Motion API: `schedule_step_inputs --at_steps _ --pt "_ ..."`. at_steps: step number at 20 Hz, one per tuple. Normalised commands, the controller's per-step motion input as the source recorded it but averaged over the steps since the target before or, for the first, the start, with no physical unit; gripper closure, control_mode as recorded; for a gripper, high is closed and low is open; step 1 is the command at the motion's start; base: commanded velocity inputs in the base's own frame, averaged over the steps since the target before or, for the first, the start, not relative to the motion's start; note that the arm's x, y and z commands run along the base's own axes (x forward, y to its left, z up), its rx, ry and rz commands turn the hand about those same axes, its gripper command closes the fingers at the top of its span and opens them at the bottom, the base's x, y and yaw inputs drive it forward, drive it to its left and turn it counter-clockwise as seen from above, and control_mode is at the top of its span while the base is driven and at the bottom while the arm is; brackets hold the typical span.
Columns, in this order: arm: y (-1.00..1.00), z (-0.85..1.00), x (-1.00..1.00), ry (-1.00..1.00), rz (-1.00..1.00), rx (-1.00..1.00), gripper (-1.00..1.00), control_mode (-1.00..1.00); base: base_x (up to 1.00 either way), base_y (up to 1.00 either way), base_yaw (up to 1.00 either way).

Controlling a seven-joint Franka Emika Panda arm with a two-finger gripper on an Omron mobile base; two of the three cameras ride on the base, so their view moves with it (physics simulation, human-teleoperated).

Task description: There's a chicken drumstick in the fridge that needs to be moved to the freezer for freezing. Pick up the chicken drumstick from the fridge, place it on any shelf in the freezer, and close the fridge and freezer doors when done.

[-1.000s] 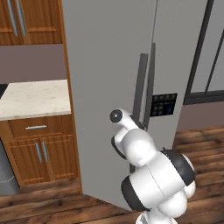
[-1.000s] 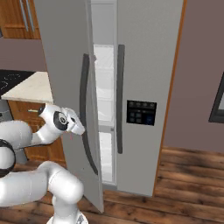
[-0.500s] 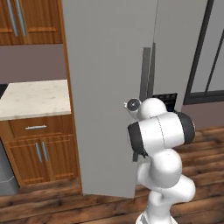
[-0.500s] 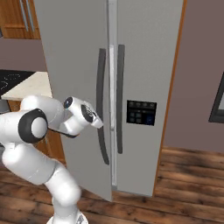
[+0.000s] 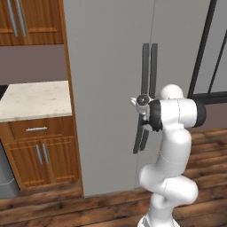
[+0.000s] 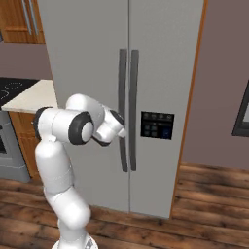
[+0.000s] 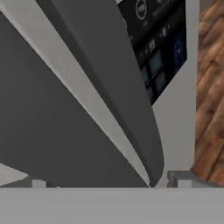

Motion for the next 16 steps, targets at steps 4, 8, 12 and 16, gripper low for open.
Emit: schedule_step_inputs --at_steps 4,8,12,16 --pt "-0.37 0.0 0.77 0.0 0.0 0.09 -1.0 -1.0 0.0 0.0 0.0" --pt "-0.22 0.0 0.72 0.0 0.0 0.07 -1.0 -1.0 0.0 0.0 0.0" --pt "-0.01 0.0 0.7 0.0 -0.01 0.02 -1.0 -1.0 0.0 0.0 0.0" --pt "0.0 0.0 0.71 0.0 -0.04 0.0 -1.0 -1.0 0.0 0.0 0.0"
